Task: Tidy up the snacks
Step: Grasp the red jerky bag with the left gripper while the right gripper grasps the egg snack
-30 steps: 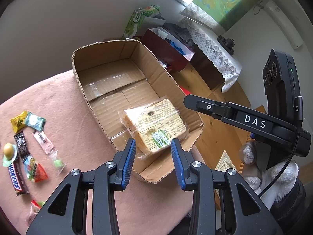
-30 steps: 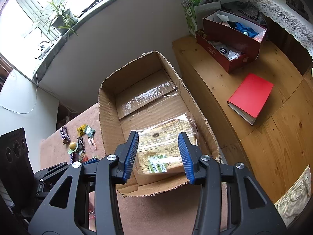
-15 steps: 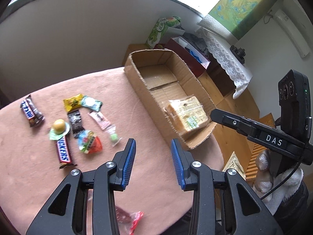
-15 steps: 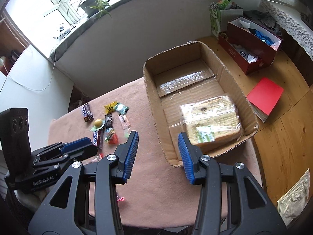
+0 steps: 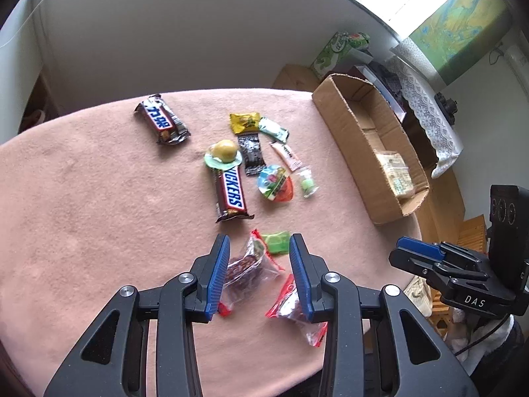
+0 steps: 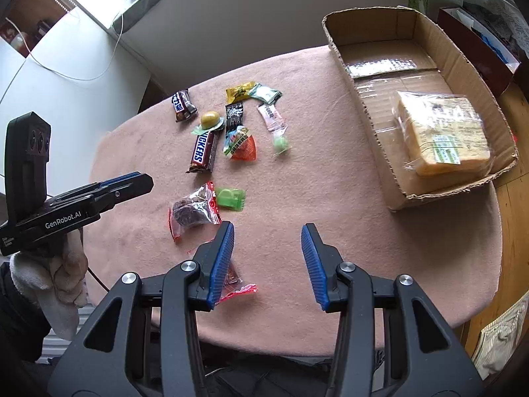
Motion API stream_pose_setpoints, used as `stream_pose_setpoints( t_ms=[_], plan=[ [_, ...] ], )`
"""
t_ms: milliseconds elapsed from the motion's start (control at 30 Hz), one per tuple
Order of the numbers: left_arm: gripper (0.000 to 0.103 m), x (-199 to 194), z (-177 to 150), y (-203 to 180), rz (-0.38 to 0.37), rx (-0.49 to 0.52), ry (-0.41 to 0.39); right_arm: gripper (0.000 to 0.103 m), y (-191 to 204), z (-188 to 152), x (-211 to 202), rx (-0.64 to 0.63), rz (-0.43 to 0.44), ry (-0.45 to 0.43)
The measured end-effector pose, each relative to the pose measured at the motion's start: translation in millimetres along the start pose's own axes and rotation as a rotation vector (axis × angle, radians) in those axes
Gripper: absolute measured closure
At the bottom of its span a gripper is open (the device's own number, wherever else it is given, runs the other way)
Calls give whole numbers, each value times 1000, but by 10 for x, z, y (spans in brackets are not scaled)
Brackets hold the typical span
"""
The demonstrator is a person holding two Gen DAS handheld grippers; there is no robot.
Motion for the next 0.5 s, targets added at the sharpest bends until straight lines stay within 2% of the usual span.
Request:
stream_pose_setpoints(
  t_ms=[233,500],
  plan=[
    [69,151,-188,118,58,69,40,59,133,59,285,-55,6,44],
    [65,224,-236,124,71,115,46,59,236,450,530,-60,13,40]
  ],
)
Point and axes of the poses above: each gripper's, at about its wrist camera, not at the fingertips, and x roughly the way its jaws point, y to its left, z to its top, the point moved 6 cm from there along x, roughly the way its jaws point, and after that the axes turned 3 degrees about -x, right-handed, at the moved point
